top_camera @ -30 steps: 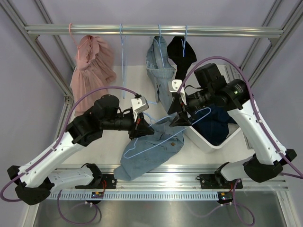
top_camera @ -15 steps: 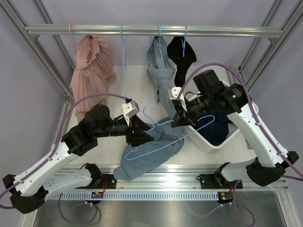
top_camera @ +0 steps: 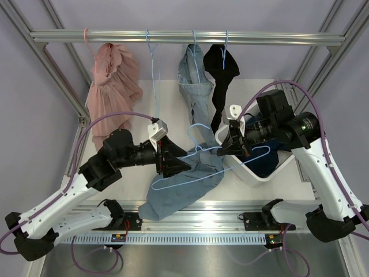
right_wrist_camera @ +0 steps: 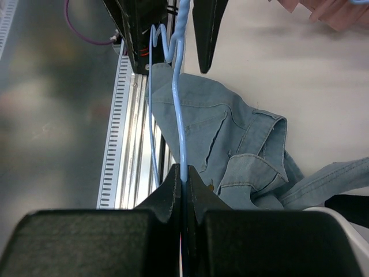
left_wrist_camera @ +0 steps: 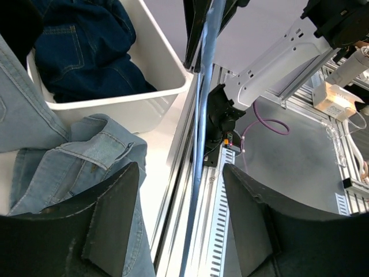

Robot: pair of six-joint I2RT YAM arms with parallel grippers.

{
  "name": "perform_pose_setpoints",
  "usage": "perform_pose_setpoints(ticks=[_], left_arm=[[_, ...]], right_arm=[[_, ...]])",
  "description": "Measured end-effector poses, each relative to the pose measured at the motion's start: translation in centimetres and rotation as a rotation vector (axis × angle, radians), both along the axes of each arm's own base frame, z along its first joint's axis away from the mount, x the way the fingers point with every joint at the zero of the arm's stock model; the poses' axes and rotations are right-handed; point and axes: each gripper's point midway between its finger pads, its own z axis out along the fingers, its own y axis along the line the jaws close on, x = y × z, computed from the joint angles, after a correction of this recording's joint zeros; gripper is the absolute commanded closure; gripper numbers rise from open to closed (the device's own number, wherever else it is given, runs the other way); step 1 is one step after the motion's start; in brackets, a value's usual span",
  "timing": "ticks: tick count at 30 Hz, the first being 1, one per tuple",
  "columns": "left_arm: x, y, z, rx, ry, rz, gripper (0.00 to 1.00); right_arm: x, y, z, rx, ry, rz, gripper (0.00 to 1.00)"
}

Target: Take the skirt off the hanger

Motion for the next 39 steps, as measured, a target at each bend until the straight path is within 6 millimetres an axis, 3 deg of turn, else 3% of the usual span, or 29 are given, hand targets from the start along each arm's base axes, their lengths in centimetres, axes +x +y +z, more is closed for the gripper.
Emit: perform_pose_setpoints(ticks=[1, 2, 4, 5, 7, 9, 12, 13, 14, 19, 23, 28, 31, 35, 39], left_arm=[[0.1, -0.2, -0.2, 0.003, 0.006, -0.002, 0.47], [0.2, -0.5, -0.3, 0.006, 0.015, -0.004, 0.63], [0.4, -0.8, -0.6, 0.011, 0.035, -0.008, 0.79], [0.3, -0.9, -0.7, 0.013, 0.039, -0.014, 0.95], [0.2, -1.0, -0.7, 0.012, 0.043, -0.028, 1.0], [-0.1, -1.0, -0.5, 0.007, 0.03, -0.04, 1.0], [-0.2, -0.7, -0.4, 0.006, 0.024, -0.034, 1.0], [-0.3, -0.5, -0.3, 0.006, 0.018, -0.029, 1.0], [-0.4, -0.2, -0.1, 0.003, 0.008, -0.024, 1.0], [-0.8, 1.8, 0.9, 0.018, -0.045, 0.023, 1.0], [-0.2, 3.7, 3.0, 0.038, -0.096, 0.119, 1.0], [0.2, 8.2, 7.1, 0.013, -0.182, 0.301, 1.0], [0.9, 11.9, 9.9, -0.017, -0.213, 0.472, 1.0], [2.3, 16.4, 13.6, -0.055, -0.23, 0.703, 1.0], [4.2, 19.2, 14.5, -0.007, -0.218, 0.894, 1.0]], right_arm=[[0.1, 0.0, 0.1, 0.008, 0.004, -0.003, 1.0], [0.2, 0.0, 0.2, 0.017, 0.012, -0.004, 1.0], [0.3, -0.1, 0.4, 0.031, 0.02, -0.009, 1.0], [0.4, -0.1, 0.4, 0.035, 0.023, -0.012, 1.0], [0.7, -0.1, 0.3, 0.038, 0.033, -0.024, 0.99], [1.0, -0.1, 0.1, 0.042, 0.04, -0.029, 0.9], [0.9, -0.1, -0.1, 0.047, 0.06, -0.031, 0.47], [1.0, -0.1, -0.1, 0.049, 0.063, -0.038, 0.07], [1.0, -0.2, 0.1, 0.051, 0.063, -0.046, 0.01], [1.4, -1.5, 1.7, 0.077, -0.036, -0.131, 0.0], [1.9, -3.4, 4.1, 0.116, -0.143, -0.26, 0.0], [3.6, -6.4, 7.5, 0.174, -0.292, -0.494, 0.01], [4.3, -7.4, 8.2, 0.208, -0.334, -0.576, 0.01], [6.6, -7.8, 5.2, 0.199, -0.272, -0.645, 0.01], [8.9, -8.5, -0.3, 0.154, -0.116, -0.711, 0.01]])
